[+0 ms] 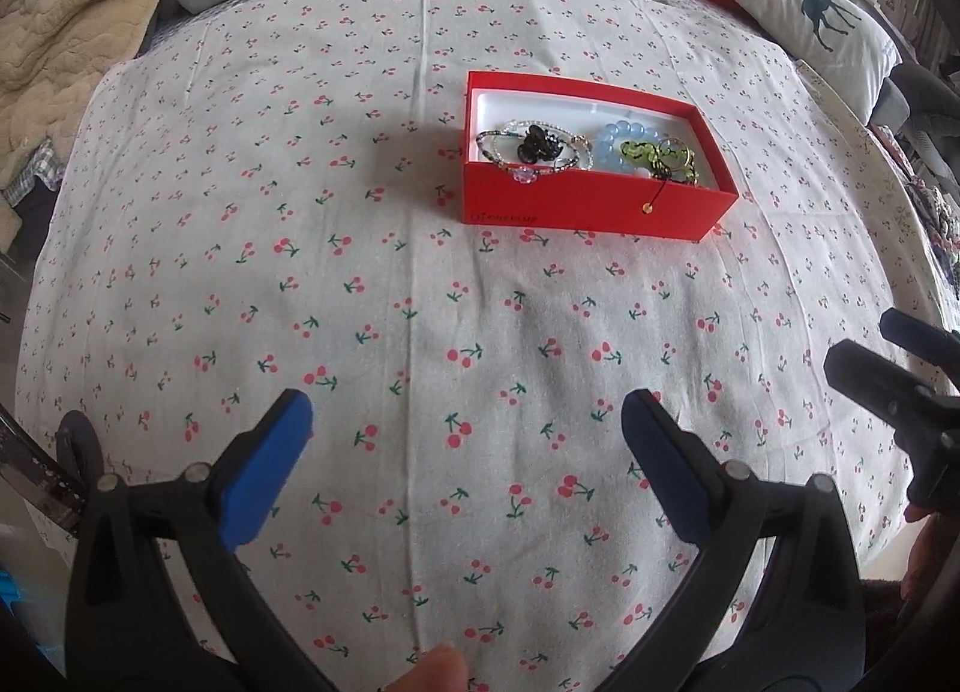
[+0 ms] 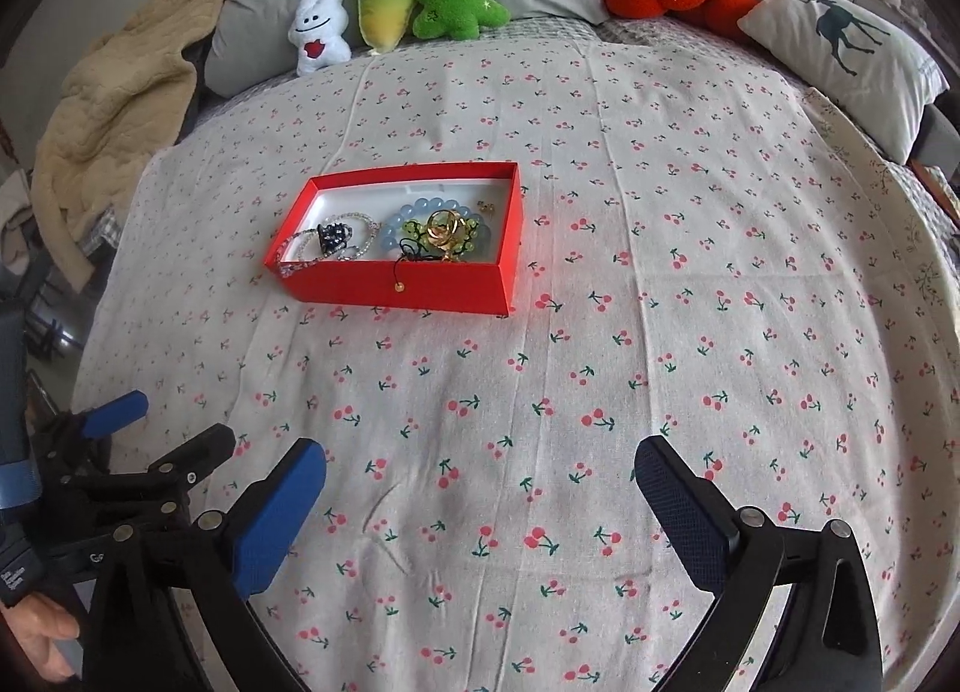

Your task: Organize jewelry

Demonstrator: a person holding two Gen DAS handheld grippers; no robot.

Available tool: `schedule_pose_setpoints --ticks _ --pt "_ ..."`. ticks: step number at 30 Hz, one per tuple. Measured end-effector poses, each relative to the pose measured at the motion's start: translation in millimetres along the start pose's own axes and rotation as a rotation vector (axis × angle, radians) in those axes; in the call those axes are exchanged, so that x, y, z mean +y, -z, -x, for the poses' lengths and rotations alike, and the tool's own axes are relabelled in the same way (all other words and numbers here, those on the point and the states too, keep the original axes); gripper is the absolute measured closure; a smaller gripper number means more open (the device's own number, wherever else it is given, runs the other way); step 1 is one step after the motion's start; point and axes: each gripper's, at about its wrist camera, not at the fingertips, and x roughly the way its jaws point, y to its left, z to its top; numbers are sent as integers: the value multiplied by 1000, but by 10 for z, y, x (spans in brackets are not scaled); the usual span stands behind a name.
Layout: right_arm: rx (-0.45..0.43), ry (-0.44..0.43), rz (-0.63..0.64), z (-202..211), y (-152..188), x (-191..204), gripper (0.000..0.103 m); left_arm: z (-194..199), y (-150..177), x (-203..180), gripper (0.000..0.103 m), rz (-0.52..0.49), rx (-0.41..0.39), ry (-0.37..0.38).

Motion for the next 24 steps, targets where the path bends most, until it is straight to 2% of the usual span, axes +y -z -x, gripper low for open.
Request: schedule_pose_setpoints --ticks 12,24 --pt "29 33 72 -144 95 173 0 -16 26 35 1 6 -7 -13" --pt "42 43 74 -203 102 183 0 -14 18 18 1 1 -12 -14"
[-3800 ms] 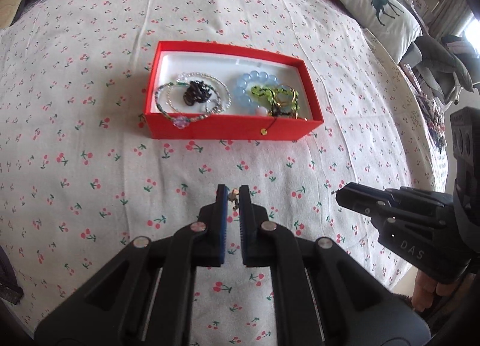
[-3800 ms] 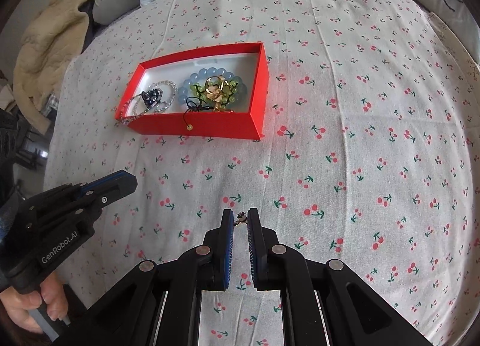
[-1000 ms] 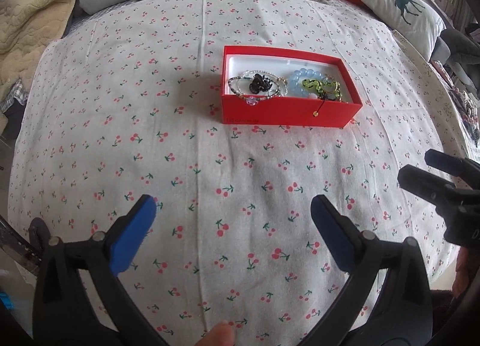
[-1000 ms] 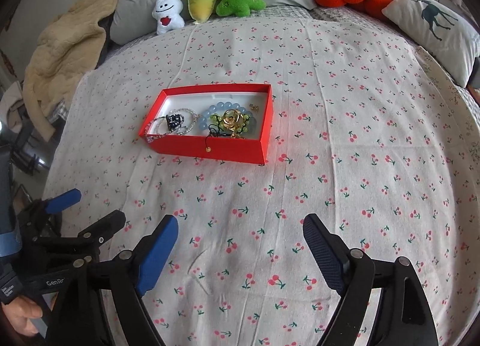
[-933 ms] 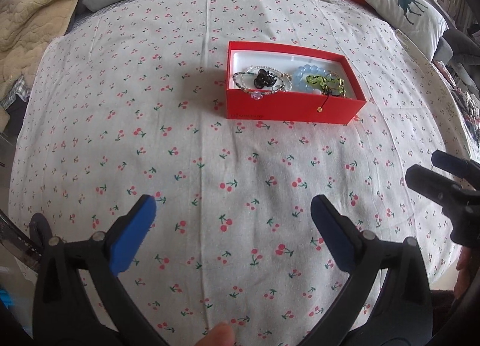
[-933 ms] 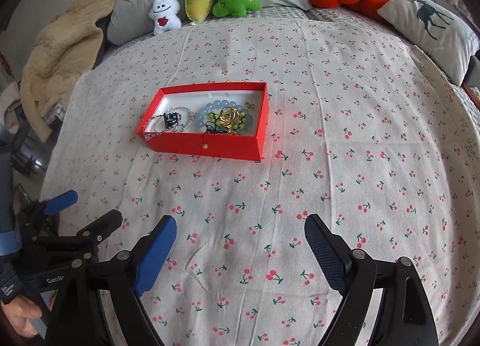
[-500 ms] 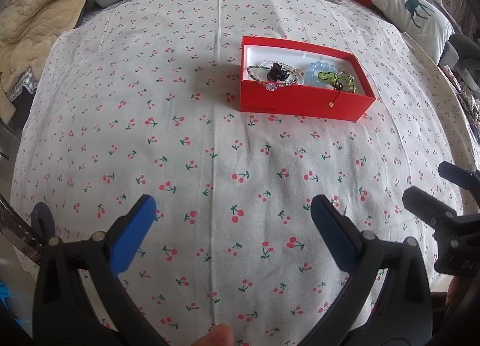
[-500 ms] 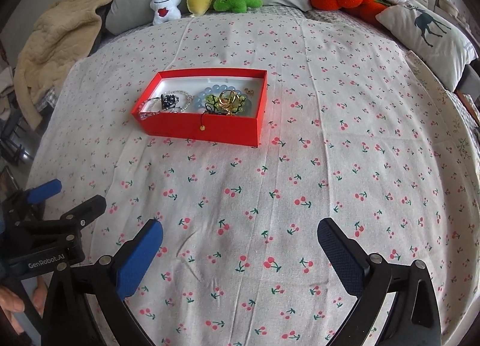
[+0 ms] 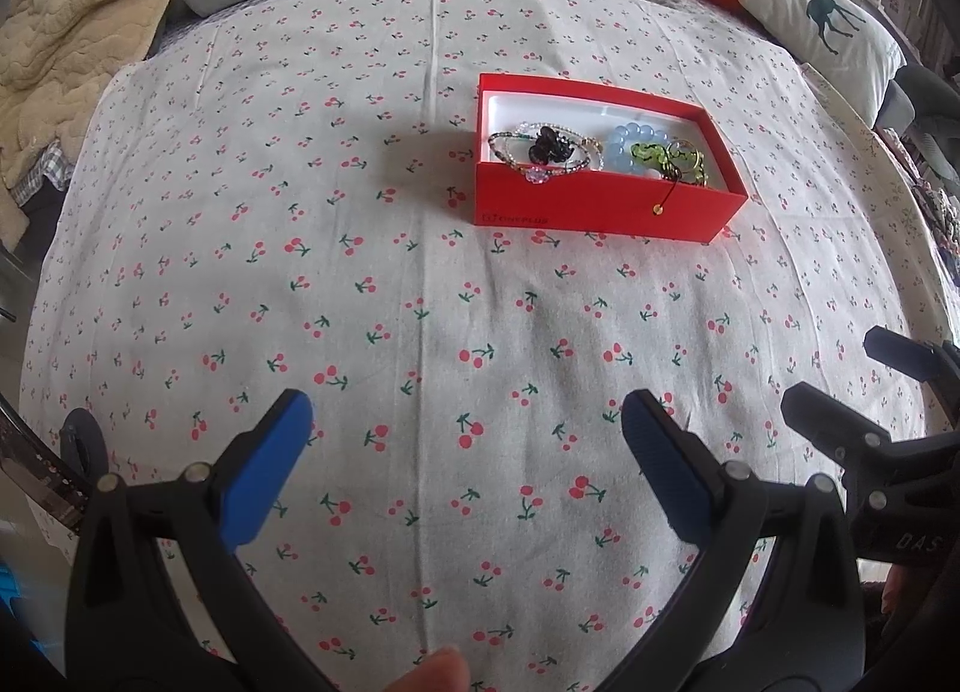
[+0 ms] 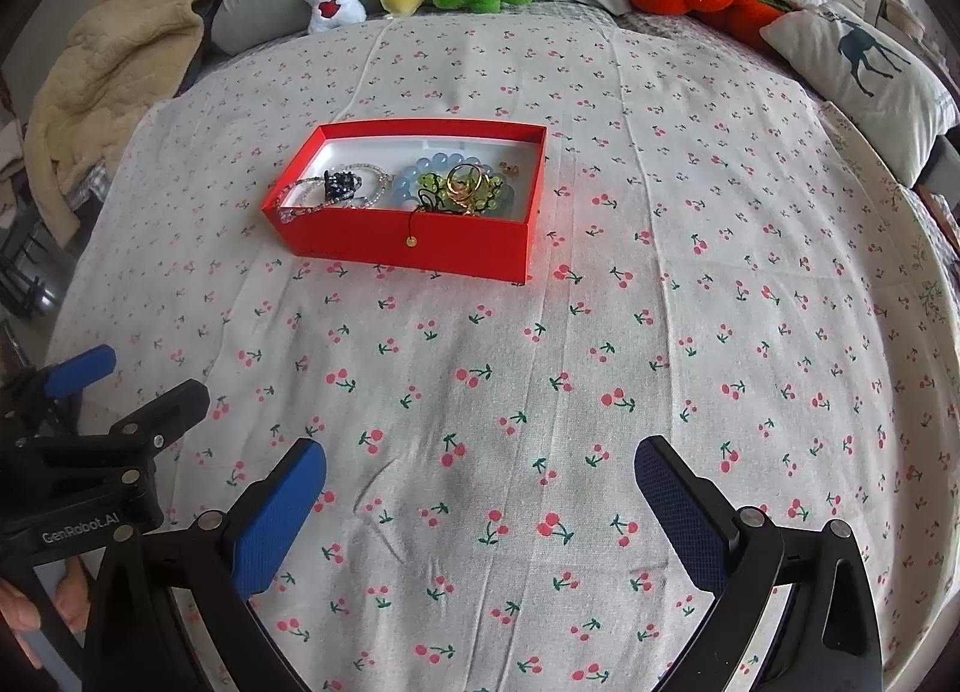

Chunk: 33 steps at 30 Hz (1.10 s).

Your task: Organize jewelry

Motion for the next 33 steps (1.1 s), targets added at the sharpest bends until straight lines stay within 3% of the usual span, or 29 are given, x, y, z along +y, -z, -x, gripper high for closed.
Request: schedule_pose_setpoints --ticks 33 --pt "21 7 -27 -48 13 -62 0 10 16 -34 1 -8 -1 -6"
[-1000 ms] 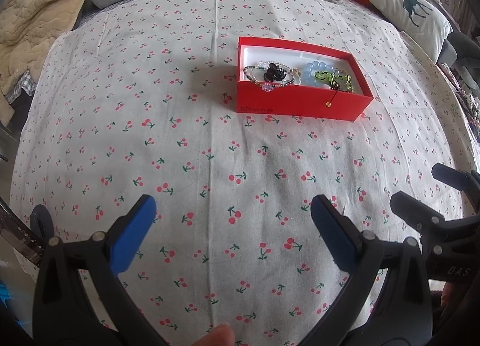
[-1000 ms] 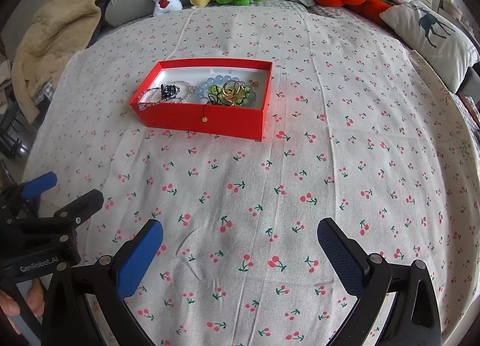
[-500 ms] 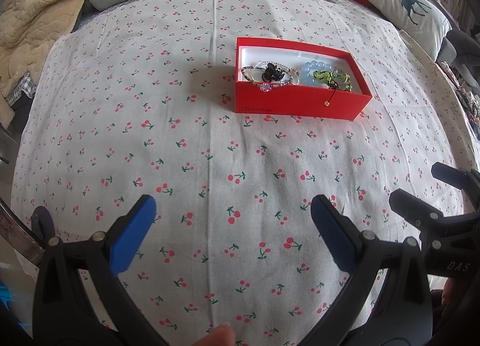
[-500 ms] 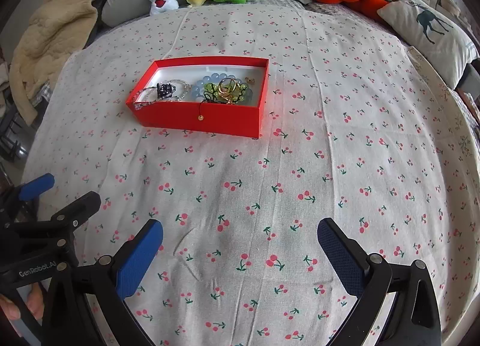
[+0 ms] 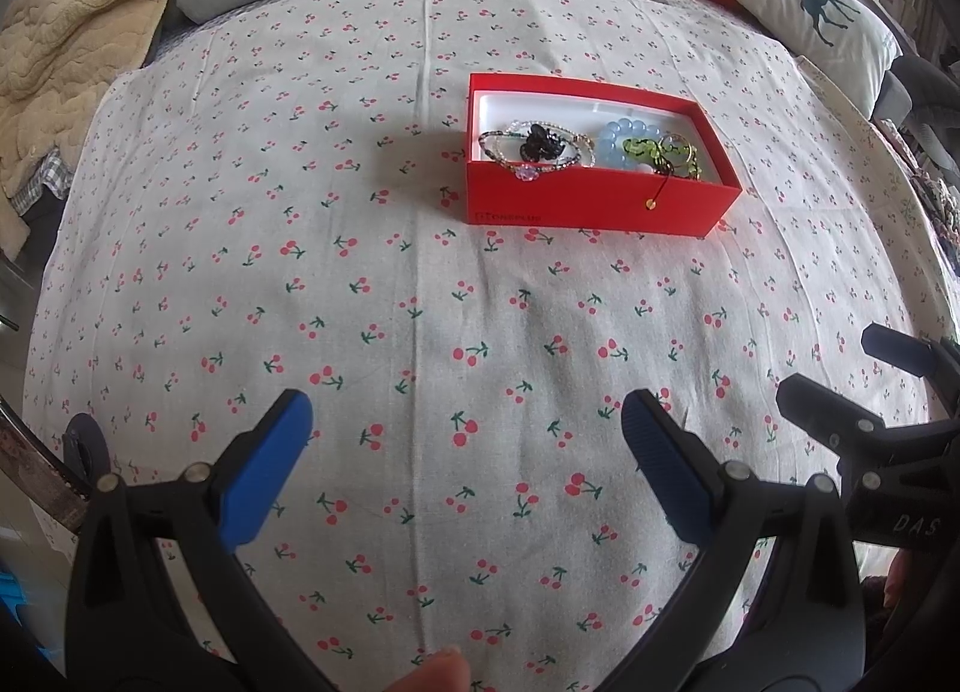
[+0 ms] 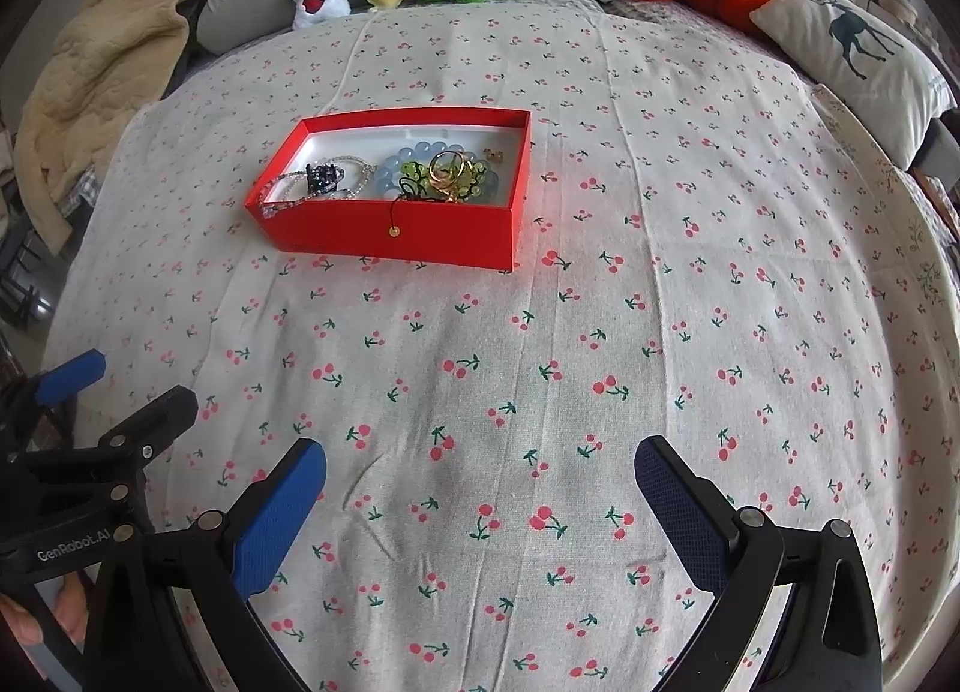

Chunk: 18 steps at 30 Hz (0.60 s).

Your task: Organize jewelry

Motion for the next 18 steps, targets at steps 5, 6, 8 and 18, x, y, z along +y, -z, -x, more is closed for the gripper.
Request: schedule_pose_setpoints --ticks 5,6,8,18 --pt "0 2 -6 -2 -3 -11 0 -11 5 -18 1 -10 8 0" --pt "0 3 -7 -3 -2 -11 0 -14 5 -20 1 -12 9 0" --pt "1 4 -9 -4 -1 -17 0 -31 -5 -23 1 -19 11 0" --pt "6 27 -41 -158 27 -60 0 -183 7 -50 1 -35 -3 -21"
